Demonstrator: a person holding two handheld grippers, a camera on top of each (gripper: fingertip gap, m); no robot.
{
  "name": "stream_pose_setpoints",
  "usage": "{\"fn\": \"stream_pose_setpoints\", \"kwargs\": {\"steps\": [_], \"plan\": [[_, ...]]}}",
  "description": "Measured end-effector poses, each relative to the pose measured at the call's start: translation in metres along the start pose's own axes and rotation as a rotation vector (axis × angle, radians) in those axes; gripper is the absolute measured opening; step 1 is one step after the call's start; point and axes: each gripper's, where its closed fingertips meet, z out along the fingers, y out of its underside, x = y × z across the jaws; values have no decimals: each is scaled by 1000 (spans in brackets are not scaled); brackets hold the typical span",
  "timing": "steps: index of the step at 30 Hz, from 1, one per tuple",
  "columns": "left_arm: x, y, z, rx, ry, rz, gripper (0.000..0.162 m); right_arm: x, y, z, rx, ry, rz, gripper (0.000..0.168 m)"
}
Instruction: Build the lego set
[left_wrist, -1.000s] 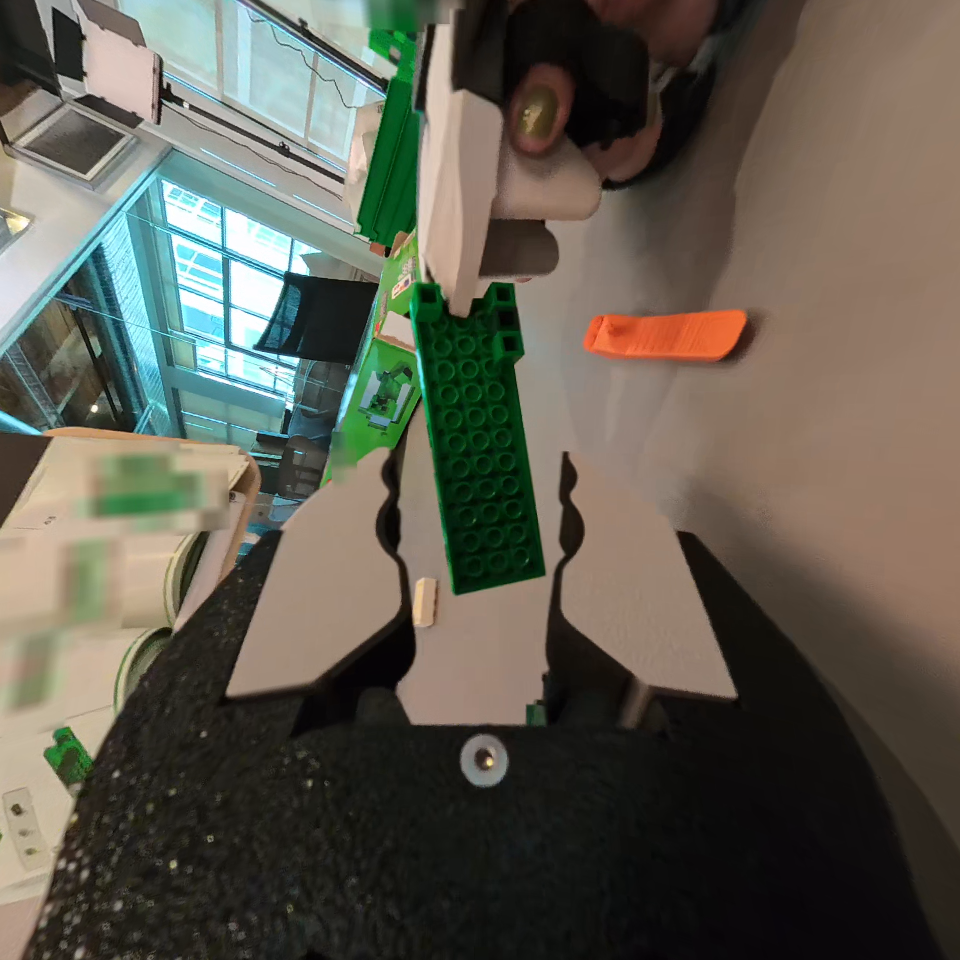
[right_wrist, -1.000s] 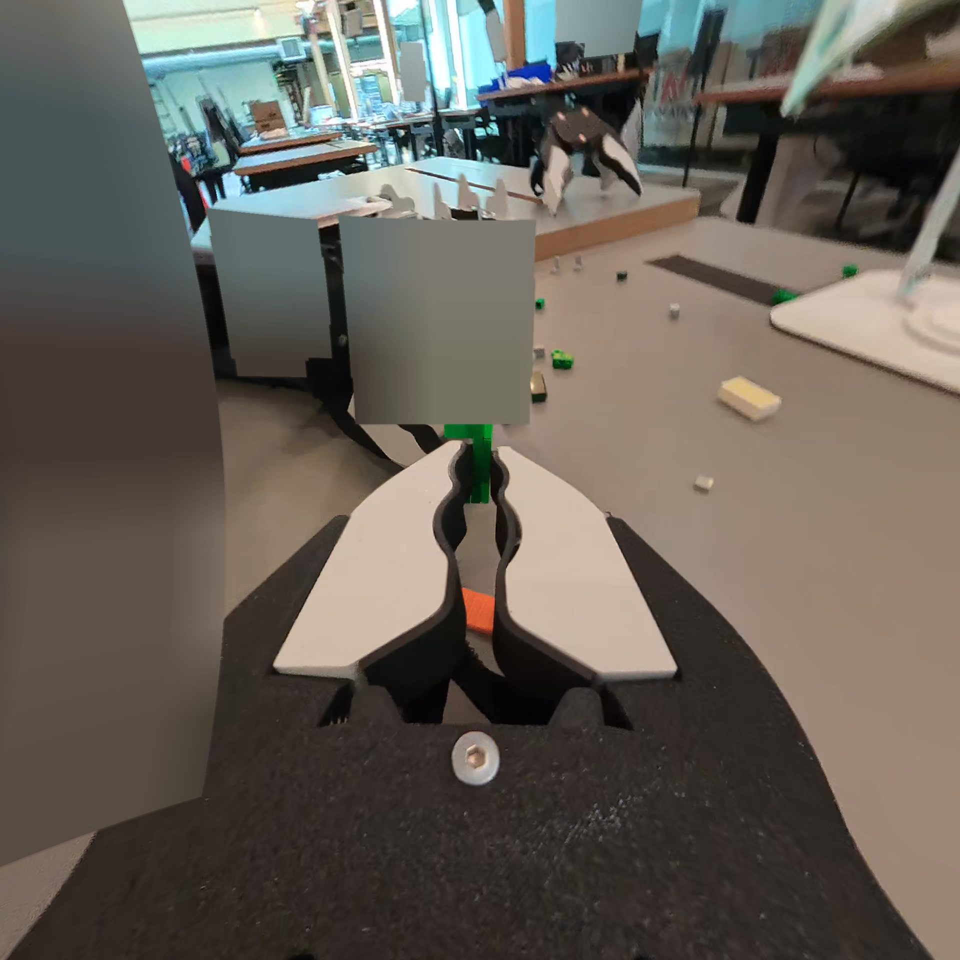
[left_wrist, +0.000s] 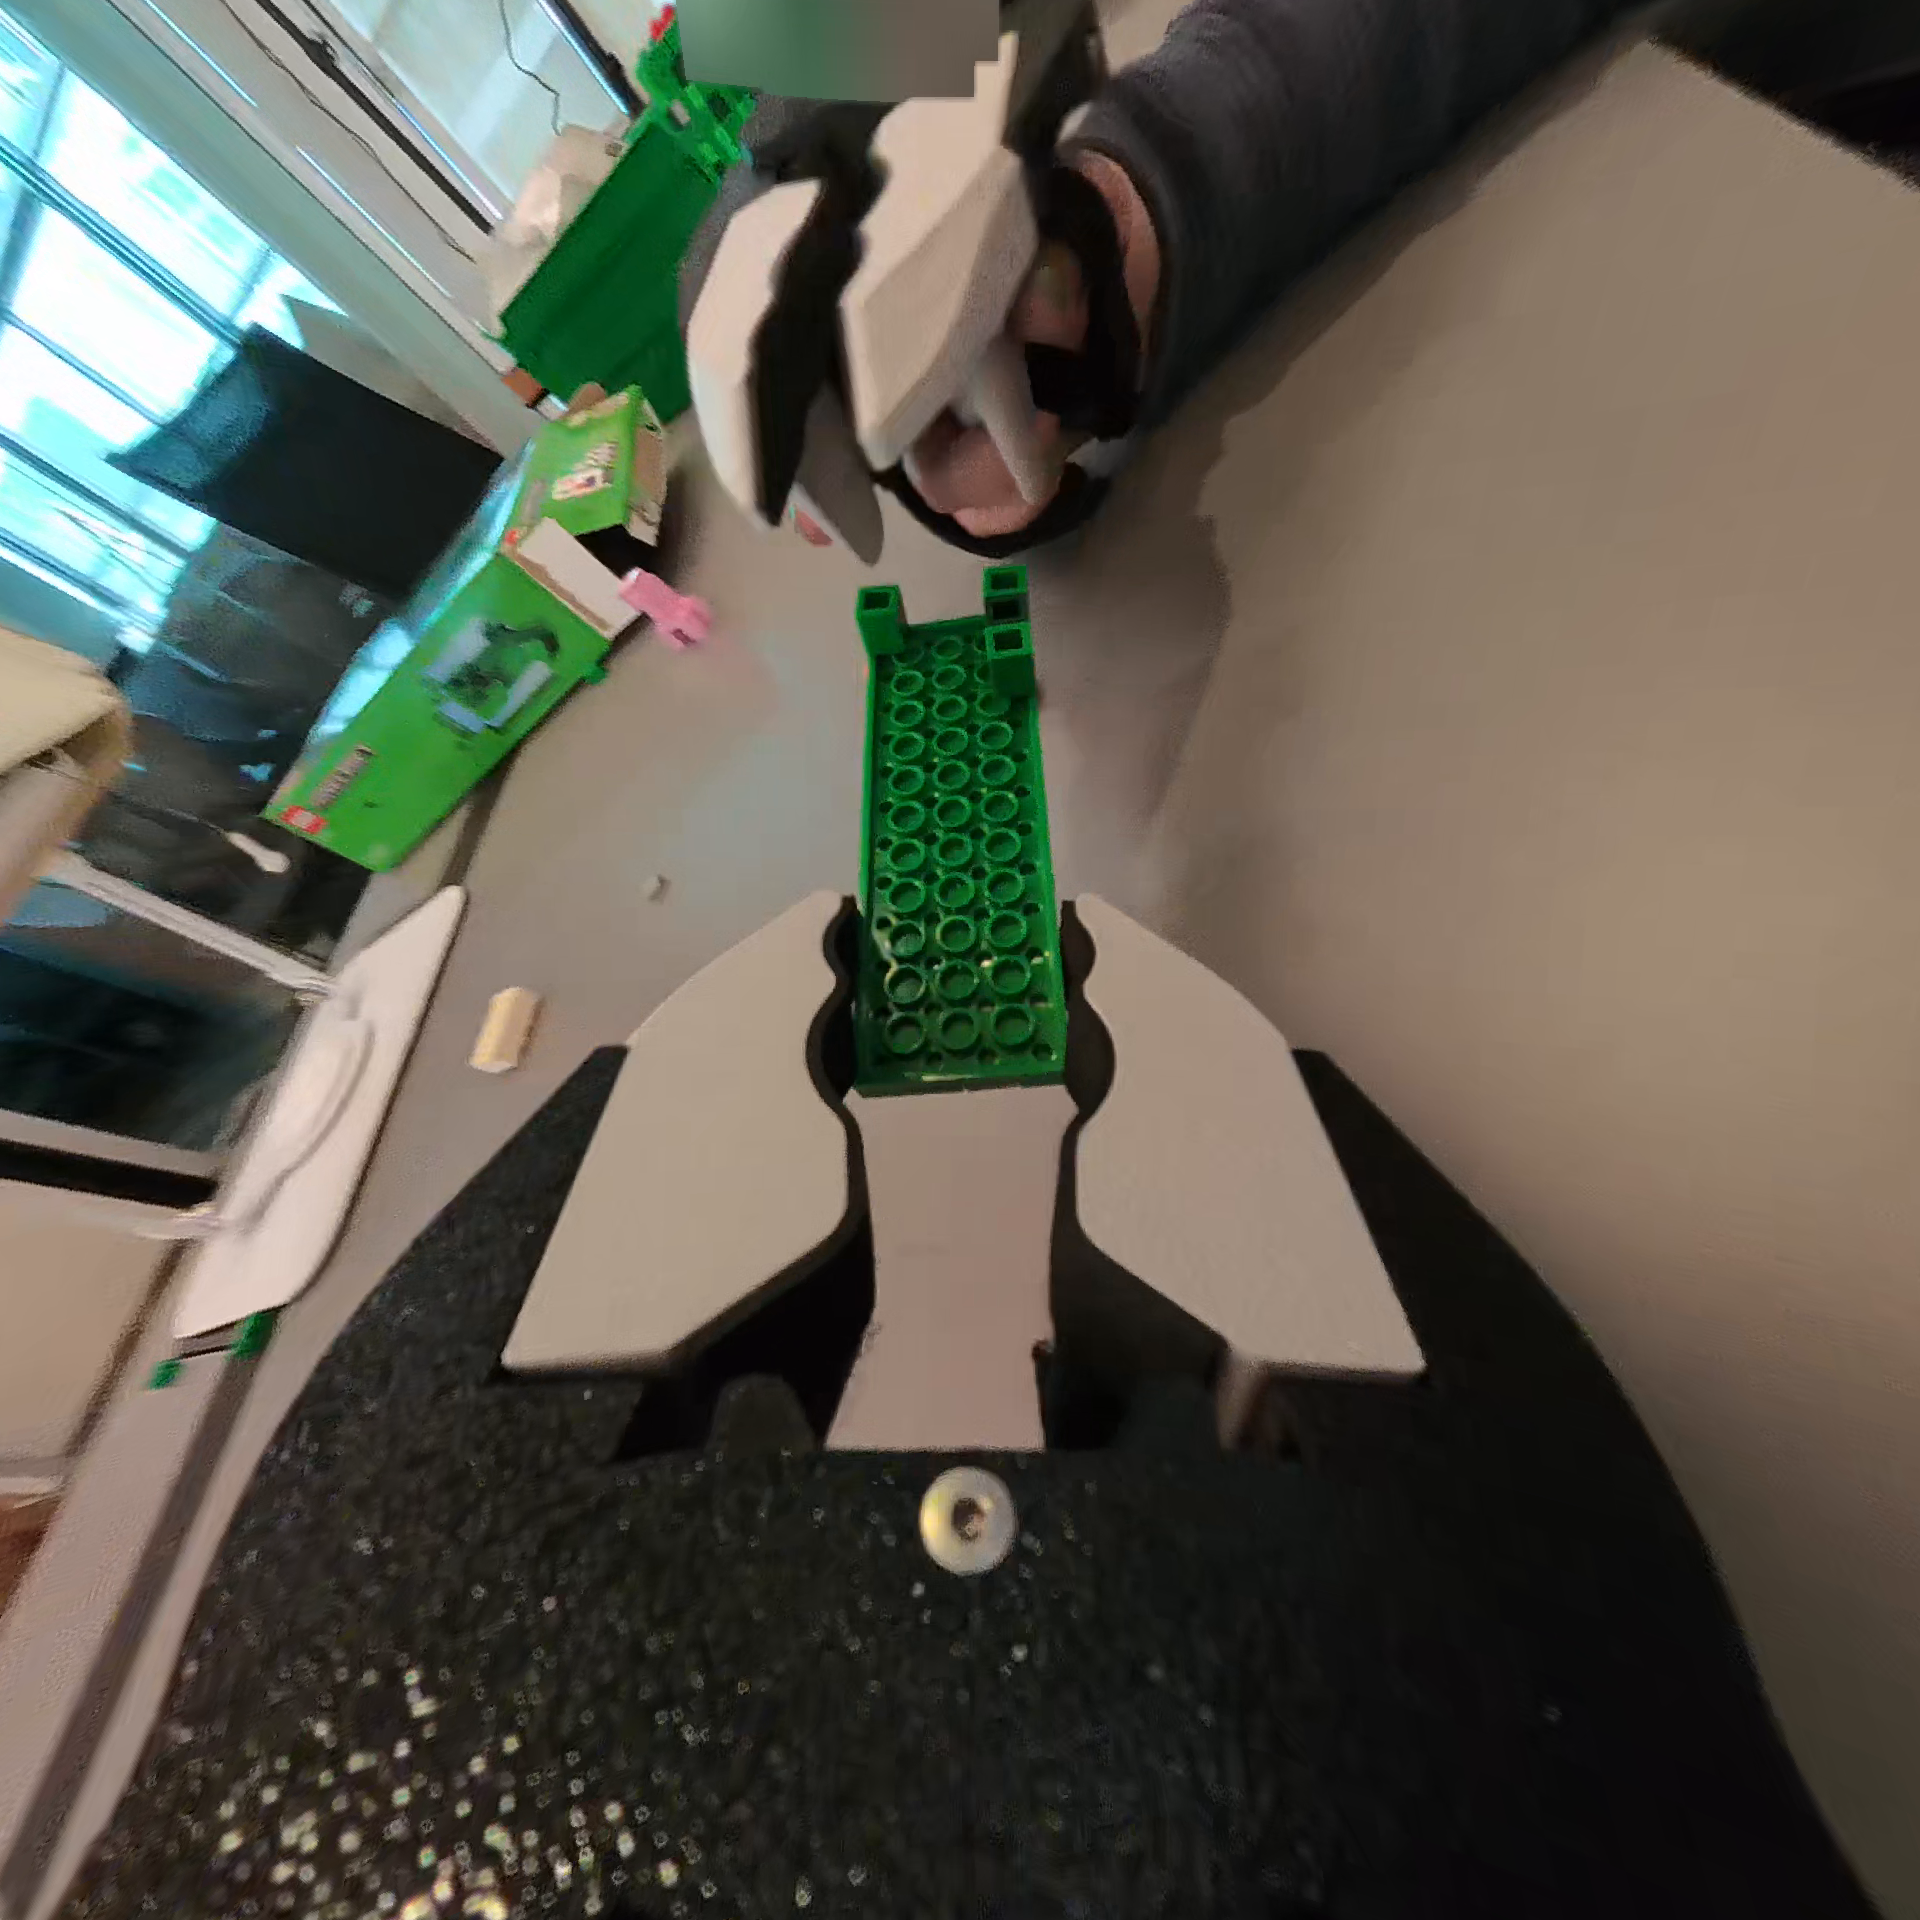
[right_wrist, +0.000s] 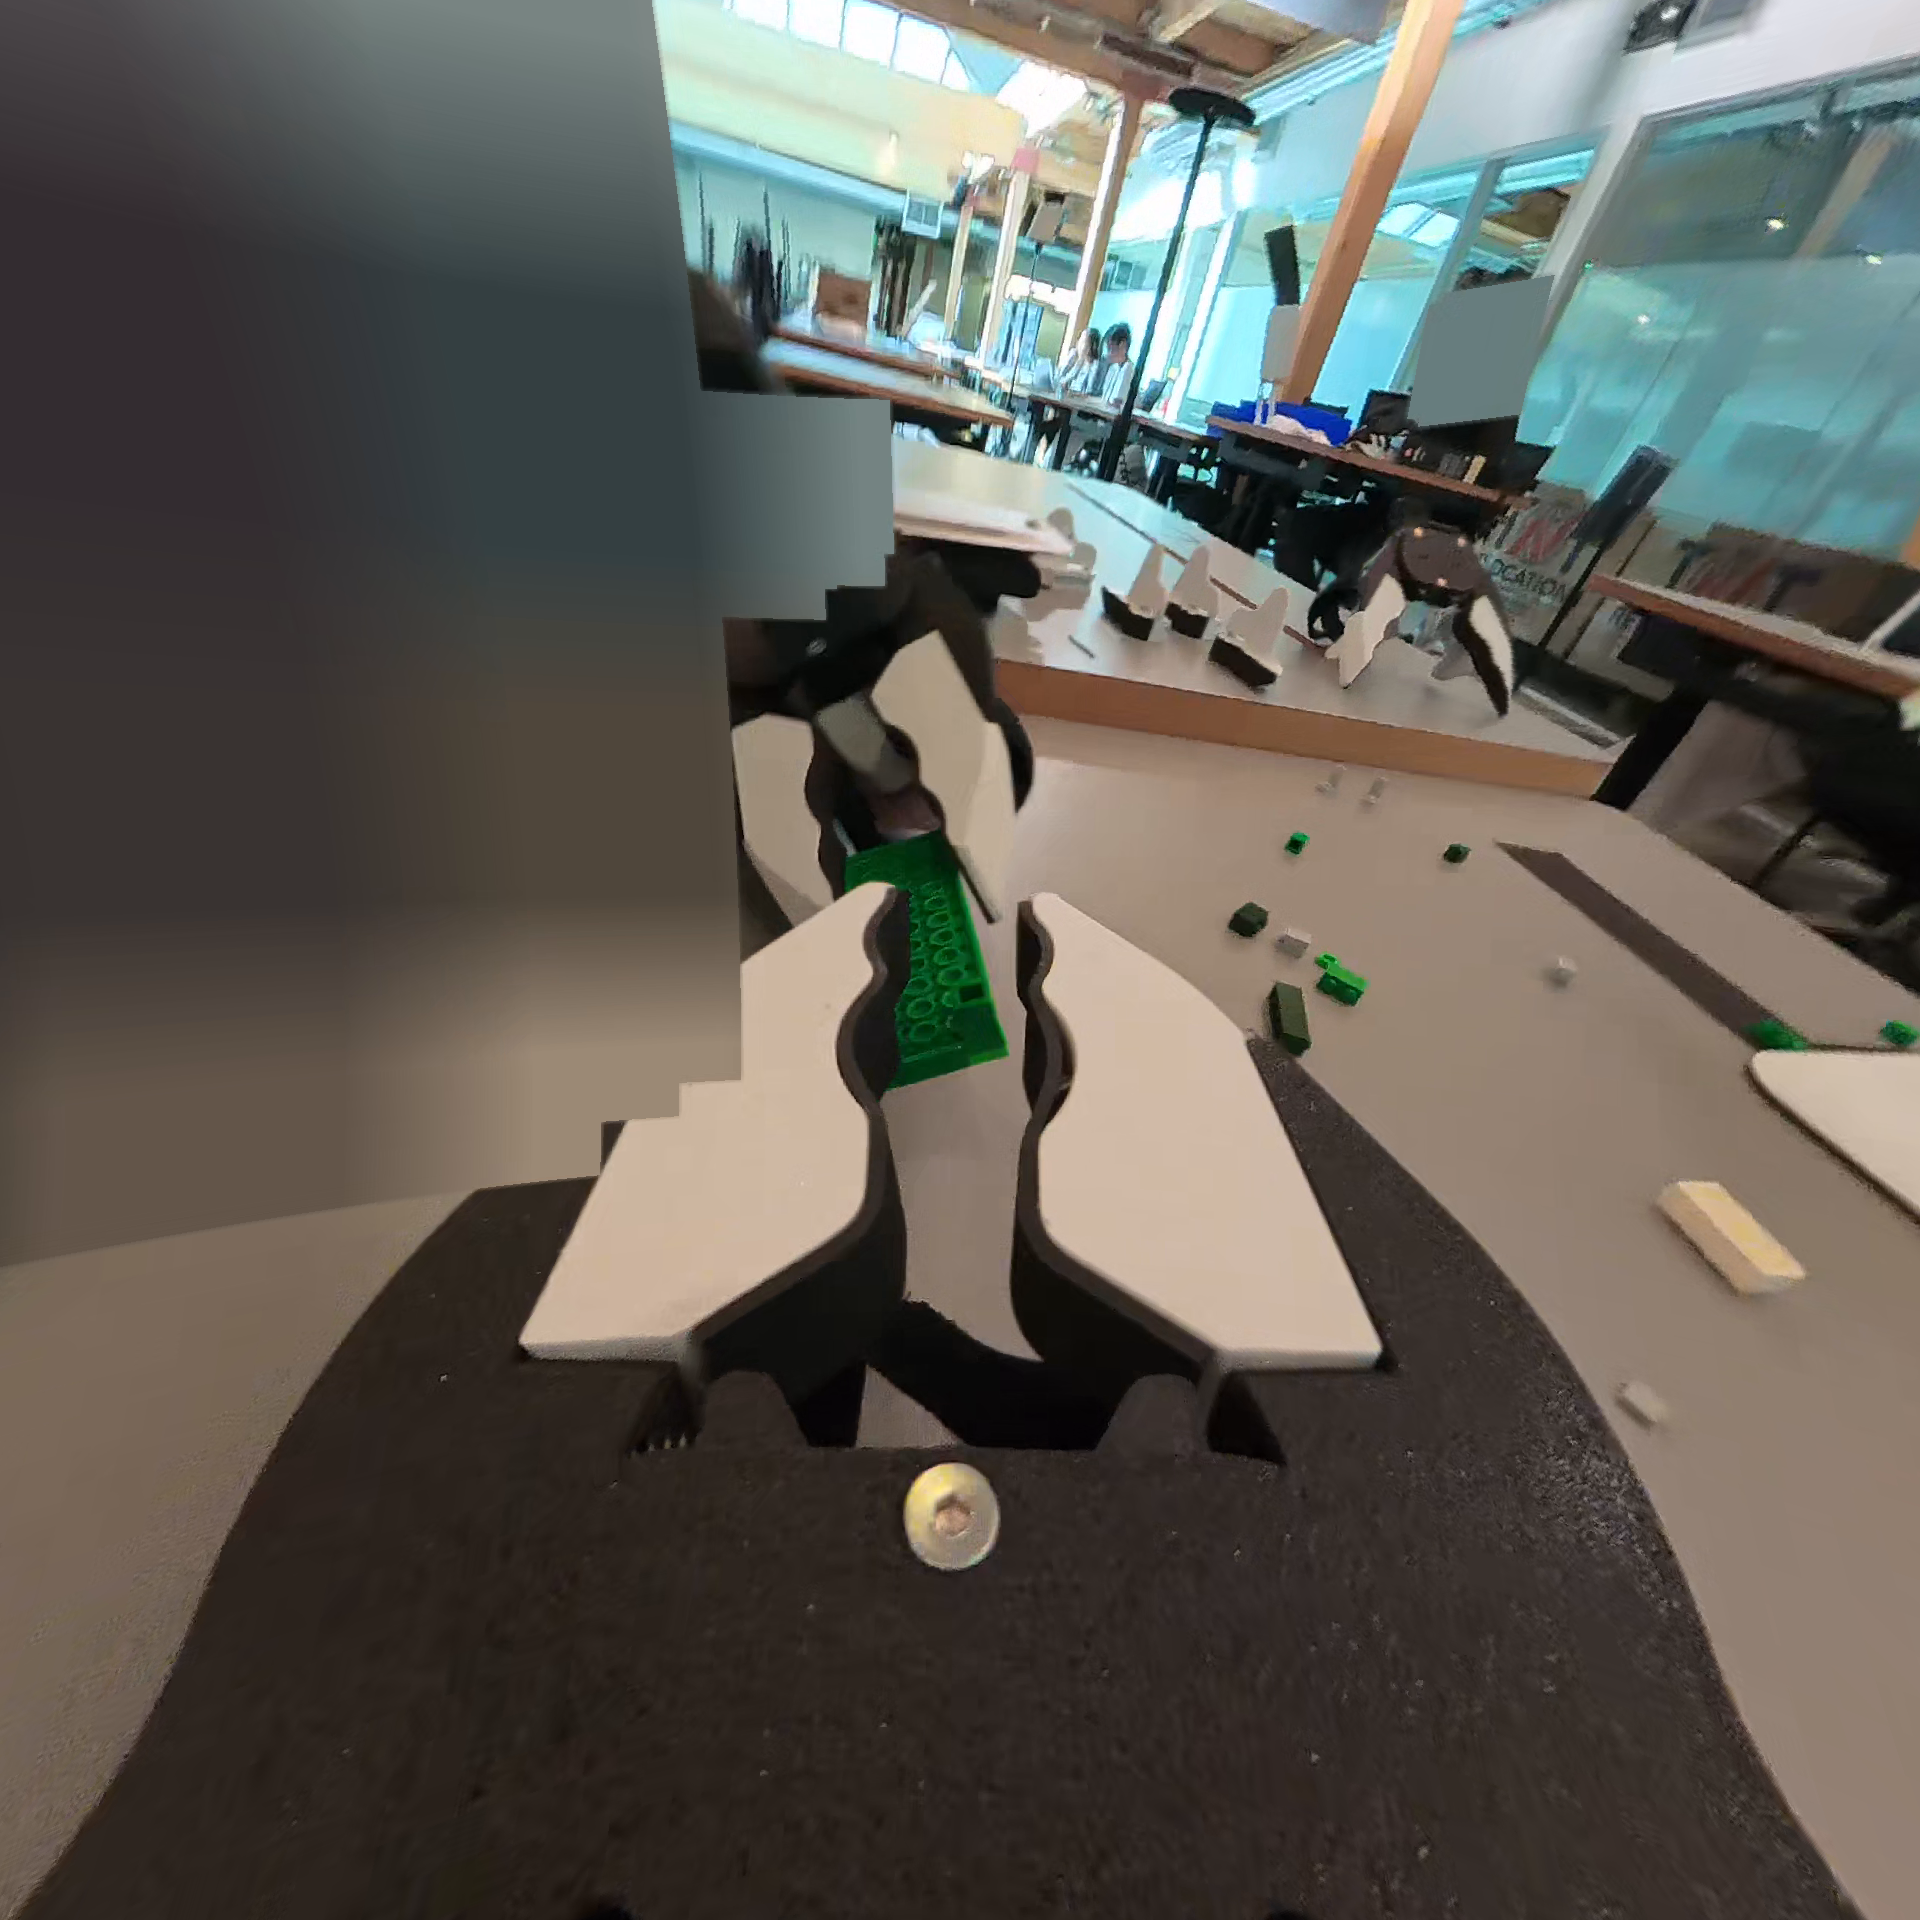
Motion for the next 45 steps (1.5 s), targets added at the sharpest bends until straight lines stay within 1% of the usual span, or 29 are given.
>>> {"fn": "stream_pose_setpoints", "kwargs": {"steps": [1,4,7,12,16,17,27,35,37,38,40,41,43,45], "plan": [[1,1,0,5,21,-22,36,-3,2,1,-21,1,-38,19],[4,0,0,19,50,-45,36,-3,10,2,-73,25,-118,15],[8,-1,1,23,69,-28,36,-4,16,3,-113,30,-143,13],[8,-2,0,31,72,-33,36,-8,23,3,-166,1,-157,16],[10,-4,0,38,75,-30,36,-8,27,4,-191,10,-182,8],[10,-3,0,37,77,-29,36,-8,27,4,-197,8,-188,8],[19,-4,0,42,133,-28,36,-18,33,2,-232,-74,-247,8],[17,-1,0,24,117,-30,36,-13,34,3,-239,-37,-190,8],[15,-3,0,33,106,-36,36,-11,27,2,-193,-12,-192,8],[13,-4,0,42,98,-49,36,-7,21,0,-158,7,-172,12],[12,0,-1,22,90,-61,36,18,5,-14,-55,124,-94,31],[11,1,-1,17,84,-59,36,38,-4,-28,14,229,-57,33],[10,1,-2,22,83,-69,36,84,-11,-66,104,514,-17,35],[7,2,-2,21,74,-80,36,120,-3,-107,99,801,-22,27]]}}
